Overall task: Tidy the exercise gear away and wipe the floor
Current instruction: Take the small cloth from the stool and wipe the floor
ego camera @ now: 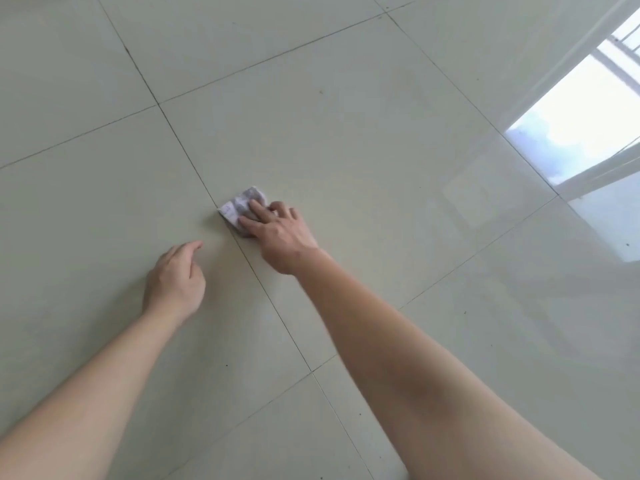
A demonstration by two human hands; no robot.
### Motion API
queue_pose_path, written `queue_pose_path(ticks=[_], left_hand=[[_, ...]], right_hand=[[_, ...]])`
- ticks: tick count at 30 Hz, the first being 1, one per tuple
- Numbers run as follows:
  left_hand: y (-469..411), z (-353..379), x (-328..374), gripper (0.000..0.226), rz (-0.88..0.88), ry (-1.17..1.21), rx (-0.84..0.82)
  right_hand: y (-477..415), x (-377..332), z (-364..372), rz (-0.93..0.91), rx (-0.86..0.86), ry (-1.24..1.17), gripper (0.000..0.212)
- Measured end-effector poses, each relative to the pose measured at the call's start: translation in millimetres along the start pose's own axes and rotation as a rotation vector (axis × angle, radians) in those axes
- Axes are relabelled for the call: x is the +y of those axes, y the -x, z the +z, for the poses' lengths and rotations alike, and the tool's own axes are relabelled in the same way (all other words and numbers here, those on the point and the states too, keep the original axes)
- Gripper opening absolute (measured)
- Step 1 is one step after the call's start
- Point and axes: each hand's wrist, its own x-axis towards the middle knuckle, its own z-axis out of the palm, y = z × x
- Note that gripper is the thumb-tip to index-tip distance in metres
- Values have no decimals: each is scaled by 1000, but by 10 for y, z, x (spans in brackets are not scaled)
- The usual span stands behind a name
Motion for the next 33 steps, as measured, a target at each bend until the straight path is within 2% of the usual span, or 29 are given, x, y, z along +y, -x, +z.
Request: queue_pose_path(ticks=[2,3,6,8,9,11,13,15,19,23,26,28,30,31,33], left_hand=[[-69,-10,31,44,7,-16,15],[-107,-18,60,43,18,-34,21],[-238,-16,138,41,43,-94,18],[-325,-9,202,42,46,-115,12],[-368,-3,232,43,45,-122,10],[-426,20,264,46,33,-134,1],[-467,48,263,50,9,-138,-14],[-495,73,259,54,-25,-141,-23],[-520,83,243,60,-67,-108,0],[-583,33,111,65,-64,-98,56],[-724,-43,-11,64,-81,-115,97],[-841,-73,-77,61,-117,-129,85],[-981,-85,-108,61,-147,-158,62],[-1056,-87,-110,63,-160,-172,47],[-1200,-77,-112,68,-181,-191,11]], right_hand=[[201,446,-12,109,75,-6,62],[349,749,-28,238,127,-18,62],[1023,1716,-77,835,313,-59,61],[1527,2138,-102,1233,371,-132,61],[1704,2233,-109,1349,366,-166,60],[1784,2254,-99,1435,343,-195,61],[1546,2160,-99,1415,353,-199,65],[1113,1987,-108,1274,345,-202,67],[119,1237,-153,731,297,-133,62],[-612,183,-155,200,126,-33,60],[-827,-63,-104,-72,43,30,59],[-871,185,-122,-120,59,28,61],[-839,650,-180,-18,152,11,59],[-788,955,-223,101,231,9,56],[-614,1589,-317,457,366,3,55]])
